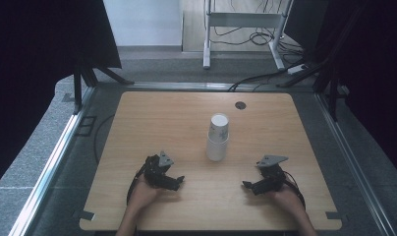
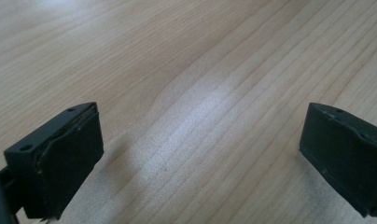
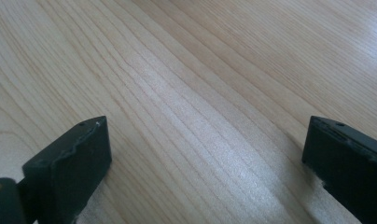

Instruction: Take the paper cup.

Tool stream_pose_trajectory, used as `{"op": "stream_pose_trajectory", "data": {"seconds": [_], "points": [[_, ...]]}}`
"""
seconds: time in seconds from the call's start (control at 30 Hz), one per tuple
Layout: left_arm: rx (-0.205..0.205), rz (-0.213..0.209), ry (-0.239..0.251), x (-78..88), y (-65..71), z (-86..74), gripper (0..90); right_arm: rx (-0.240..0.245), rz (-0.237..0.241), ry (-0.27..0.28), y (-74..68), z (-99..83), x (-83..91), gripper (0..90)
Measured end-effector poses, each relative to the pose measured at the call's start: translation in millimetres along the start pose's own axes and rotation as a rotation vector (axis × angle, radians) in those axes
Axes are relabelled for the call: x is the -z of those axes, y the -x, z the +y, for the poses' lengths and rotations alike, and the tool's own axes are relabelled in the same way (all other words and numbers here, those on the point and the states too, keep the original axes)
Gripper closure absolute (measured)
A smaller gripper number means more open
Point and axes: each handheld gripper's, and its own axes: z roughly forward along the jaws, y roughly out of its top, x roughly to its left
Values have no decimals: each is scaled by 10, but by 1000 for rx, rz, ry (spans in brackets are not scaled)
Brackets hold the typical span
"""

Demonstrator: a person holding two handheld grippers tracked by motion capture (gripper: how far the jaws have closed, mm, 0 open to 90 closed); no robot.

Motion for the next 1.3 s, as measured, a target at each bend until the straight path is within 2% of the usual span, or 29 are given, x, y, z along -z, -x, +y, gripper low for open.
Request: {"op": "stream_pose_trajectory", "data": {"seconds": [0.1,0.17,0.23,0.4,0.67,1.07,1.3], "points": [[-19,10,-2,-4,23,5,0,-24,17,19,13,2,20,4],[-21,5,0,-12,35,8,0,-16,-5,27,17,14,45,5],[-27,6,-3,-14,46,11,0,-17,-8,30,21,23,65,5],[-30,6,5,-1,66,22,0,-4,-11,-1,24,5,53,6],[-41,3,20,7,90,29,0,7,-3,-5,0,15,41,10],[-32,0,38,26,68,26,0,8,10,-12,-13,33,44,17],[-31,-28,51,47,35,40,20,10,13,-10,-9,54,58,22]]}}
